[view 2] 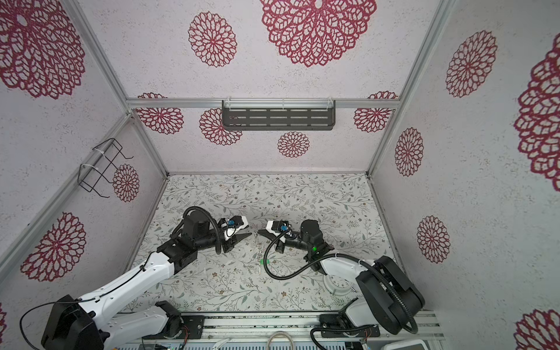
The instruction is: Remove the keys from the keyring
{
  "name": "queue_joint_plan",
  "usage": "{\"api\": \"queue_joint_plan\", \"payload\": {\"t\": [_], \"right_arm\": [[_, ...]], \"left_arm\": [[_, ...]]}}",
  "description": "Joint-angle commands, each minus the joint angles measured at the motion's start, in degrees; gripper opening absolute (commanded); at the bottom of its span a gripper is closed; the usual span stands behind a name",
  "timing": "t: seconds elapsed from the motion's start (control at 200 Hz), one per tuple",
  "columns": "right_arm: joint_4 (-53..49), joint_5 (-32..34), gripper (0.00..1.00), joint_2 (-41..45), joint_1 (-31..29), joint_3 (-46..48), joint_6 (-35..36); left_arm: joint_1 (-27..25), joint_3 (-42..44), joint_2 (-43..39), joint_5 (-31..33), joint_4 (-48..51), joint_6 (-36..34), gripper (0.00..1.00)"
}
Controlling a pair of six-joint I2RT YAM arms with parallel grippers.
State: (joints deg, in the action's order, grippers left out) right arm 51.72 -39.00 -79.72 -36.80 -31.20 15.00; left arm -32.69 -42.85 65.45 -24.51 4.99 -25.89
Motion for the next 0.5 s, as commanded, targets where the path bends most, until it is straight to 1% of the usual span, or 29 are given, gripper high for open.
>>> {"api": "queue_joint_plan", "payload": {"t": [0.0,0.115,0.265,0.335,0.495], "right_arm": [[-0.6,-0.1,0.0,1.2,-0.2,-2.4,1.8],[-5.2,0.0,0.0,1.6,-0.3,-3.9,2.6],[-12.6,0.8,0.0,2.4,-0.3,-7.6,-0.3],[-16.7,1.7,0.0,3.1,-0.3,-10.0,-3.1],[-25.9,3.9,0.0,4.6,-0.2,-14.3,-11.6]], "left_arm": [[-0.5,-2.6,0.6,1.1,5.6,-7.2,0.32],[-0.5,-3.4,1.3,1.4,5.8,-7.9,0.32],[-0.3,-4.7,1.7,1.7,6.0,-5.9,0.3],[1.1,-4.7,0.6,1.0,5.7,-3.8,0.29],[6.1,-4.1,-2.7,-4.7,4.1,2.3,0.3]]}}
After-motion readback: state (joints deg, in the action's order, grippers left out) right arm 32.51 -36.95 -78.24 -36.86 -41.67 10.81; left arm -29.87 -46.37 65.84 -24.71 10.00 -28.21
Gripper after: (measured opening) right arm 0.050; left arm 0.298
